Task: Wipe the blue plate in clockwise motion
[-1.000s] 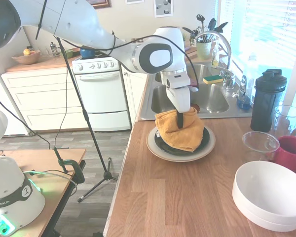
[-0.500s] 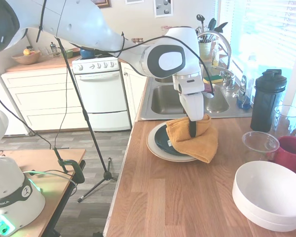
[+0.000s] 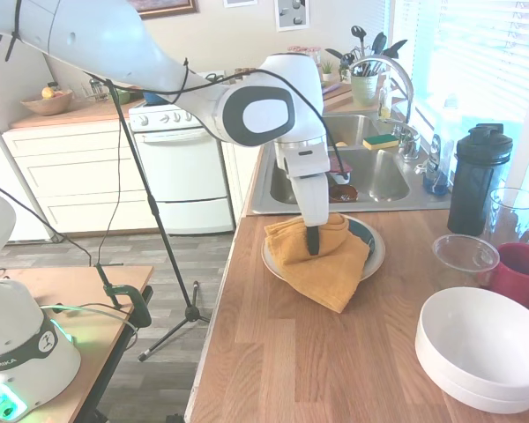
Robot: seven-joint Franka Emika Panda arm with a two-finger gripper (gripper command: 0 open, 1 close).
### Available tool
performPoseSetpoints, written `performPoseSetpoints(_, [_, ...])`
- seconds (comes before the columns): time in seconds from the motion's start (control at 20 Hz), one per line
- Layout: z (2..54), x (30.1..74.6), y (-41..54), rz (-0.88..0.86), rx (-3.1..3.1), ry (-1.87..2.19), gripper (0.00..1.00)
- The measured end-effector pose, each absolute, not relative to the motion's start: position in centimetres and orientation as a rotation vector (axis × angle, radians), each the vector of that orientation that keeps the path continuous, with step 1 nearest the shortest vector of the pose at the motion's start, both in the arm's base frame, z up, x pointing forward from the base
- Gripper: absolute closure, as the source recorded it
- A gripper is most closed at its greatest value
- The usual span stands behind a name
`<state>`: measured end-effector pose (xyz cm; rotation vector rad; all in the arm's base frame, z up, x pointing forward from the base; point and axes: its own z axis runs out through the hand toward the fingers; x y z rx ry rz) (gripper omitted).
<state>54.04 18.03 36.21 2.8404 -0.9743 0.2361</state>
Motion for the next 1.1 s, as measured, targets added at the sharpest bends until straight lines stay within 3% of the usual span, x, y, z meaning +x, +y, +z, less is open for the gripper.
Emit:
performPoseSetpoints(0.6, [35.2,48.6,27.7,0.246,2.890,-0.871,1.00])
performPoseSetpoints(0.85, [35.5,50.0,31.4,0.249,2.900,-0.865,1.00])
performPoseSetpoints(1.1, [36.0,54.1,33.4,0.245,2.897,-0.909,1.00])
